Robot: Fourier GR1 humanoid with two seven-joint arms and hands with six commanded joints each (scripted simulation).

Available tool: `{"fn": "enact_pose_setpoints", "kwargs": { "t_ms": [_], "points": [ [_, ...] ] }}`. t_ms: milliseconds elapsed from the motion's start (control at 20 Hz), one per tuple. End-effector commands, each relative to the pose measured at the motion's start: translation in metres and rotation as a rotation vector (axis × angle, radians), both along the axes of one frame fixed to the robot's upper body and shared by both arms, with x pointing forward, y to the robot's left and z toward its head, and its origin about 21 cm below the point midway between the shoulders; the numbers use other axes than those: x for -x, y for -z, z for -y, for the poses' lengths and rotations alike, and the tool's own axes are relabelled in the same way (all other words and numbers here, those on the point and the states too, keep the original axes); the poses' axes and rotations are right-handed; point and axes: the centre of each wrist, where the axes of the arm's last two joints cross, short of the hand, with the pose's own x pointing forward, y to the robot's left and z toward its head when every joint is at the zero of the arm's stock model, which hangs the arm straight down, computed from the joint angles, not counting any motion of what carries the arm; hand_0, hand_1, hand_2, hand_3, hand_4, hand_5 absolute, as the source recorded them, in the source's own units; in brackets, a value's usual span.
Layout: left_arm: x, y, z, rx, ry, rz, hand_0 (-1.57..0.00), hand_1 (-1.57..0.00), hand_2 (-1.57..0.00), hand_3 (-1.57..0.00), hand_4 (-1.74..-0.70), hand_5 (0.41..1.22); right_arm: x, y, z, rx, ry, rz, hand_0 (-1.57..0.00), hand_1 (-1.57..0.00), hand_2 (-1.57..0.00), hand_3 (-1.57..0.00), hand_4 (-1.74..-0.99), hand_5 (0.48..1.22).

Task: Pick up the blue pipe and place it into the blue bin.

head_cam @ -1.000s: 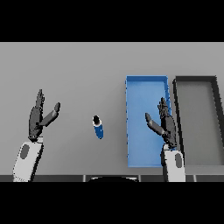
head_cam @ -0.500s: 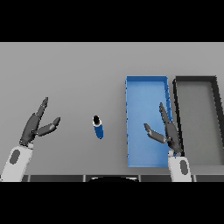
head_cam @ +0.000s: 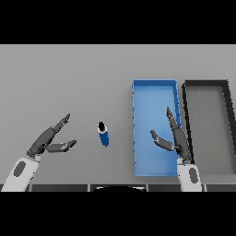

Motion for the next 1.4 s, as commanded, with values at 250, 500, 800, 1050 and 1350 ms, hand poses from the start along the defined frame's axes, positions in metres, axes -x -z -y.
{"fn": "enact_pose_setpoints", "kwargs": {
  "t_ms": [250, 500, 800, 1050, 1350],
  "points": [
    [0.002, 0.005, 0.039, -0.016, 0.140, -0.065, 0.00, 0.00, 0.00, 0.00, -1.09, 0.463, 0.002, 0.002, 0.004, 0.002, 0.003, 0.004, 0.00, 0.00, 0.00, 0.00, -1.256, 0.616],
    [0.001, 0.019, 0.071, 0.011, 0.209, -0.079, 0.00, 0.00, 0.00, 0.00, -1.12, 0.446, 0.000, -0.001, 0.004, -0.018, 0.005, -0.002, 0.00, 0.00, 0.00, 0.00, -1.270, 0.617],
    [-0.013, 0.034, 0.107, 0.047, 0.245, -0.117, 0.00, 0.00, 0.00, 0.00, -1.12, 0.450, 0.004, 0.000, 0.001, -0.026, 0.011, -0.004, 0.00, 0.00, 0.00, 0.00, -1.273, 0.607],
    [-0.026, 0.049, 0.127, 0.032, 0.253, -0.078, 0.00, 0.00, 0.00, 0.00, -1.07, 0.445, 0.010, 0.003, 0.002, -0.020, 0.018, -0.015, 0.00, 0.00, 0.00, 0.00, -1.267, 0.598],
    [-0.036, 0.056, 0.147, 0.215, 0.233, -0.125, -0.19, -0.35, -0.48, -0.52, -1.25, 0.730, 0.007, 0.001, 0.006, -0.025, 0.032, -0.021, 0.00, 0.00, 0.00, 0.00, -1.260, 0.600]
  ]
}}
